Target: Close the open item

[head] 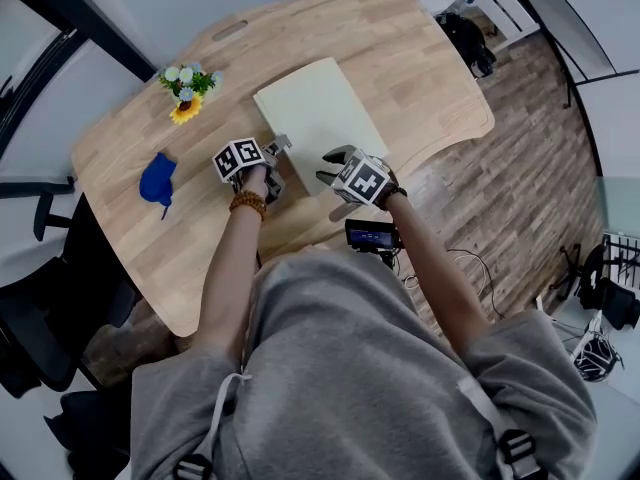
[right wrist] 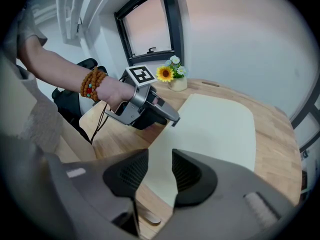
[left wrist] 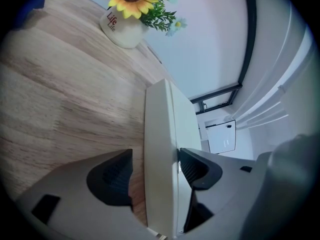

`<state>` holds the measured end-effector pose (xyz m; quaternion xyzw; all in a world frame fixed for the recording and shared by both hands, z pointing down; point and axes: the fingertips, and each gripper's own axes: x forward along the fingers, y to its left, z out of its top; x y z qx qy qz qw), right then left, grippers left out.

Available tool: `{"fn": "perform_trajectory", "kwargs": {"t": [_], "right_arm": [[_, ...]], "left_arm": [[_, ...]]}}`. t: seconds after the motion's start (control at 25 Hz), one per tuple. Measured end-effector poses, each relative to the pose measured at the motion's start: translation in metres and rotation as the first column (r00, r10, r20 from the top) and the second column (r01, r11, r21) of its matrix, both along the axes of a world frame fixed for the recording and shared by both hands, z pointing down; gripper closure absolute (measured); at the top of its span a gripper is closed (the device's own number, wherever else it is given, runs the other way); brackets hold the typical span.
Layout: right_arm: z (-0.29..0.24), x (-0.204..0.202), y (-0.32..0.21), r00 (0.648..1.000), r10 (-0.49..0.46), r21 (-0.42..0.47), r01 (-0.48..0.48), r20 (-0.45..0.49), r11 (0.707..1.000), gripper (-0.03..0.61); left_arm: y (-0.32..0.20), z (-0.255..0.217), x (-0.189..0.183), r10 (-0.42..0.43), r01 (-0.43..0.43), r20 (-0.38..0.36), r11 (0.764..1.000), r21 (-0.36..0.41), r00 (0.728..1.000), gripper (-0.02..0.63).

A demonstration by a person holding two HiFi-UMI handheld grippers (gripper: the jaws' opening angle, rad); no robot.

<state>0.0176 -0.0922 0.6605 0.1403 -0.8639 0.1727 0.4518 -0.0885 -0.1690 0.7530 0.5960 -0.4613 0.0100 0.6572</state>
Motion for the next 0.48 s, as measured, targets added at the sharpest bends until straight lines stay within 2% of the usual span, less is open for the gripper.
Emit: {"fn": "perform_trajectory", "kwargs": {"t": [0.24,0.48], "right_arm": [[-0.001,-0.003,-0.003,1.0,0.001,0.008,-0.001,0.005,1.0,0.42],[-0.005,-0.013,-0.012,0.999,0.002,0.056,-0.004,0.041,0.998,0.425]], "left_arm": [[0.005,-0.011,0.004,0.008,-0.005,-0.092,1.0,0.024,0.996,0.316],[0.004,-0.017,-0.006,-0.033,0.038,-0.114,0.998,0.042,0.993,0.316]]}}
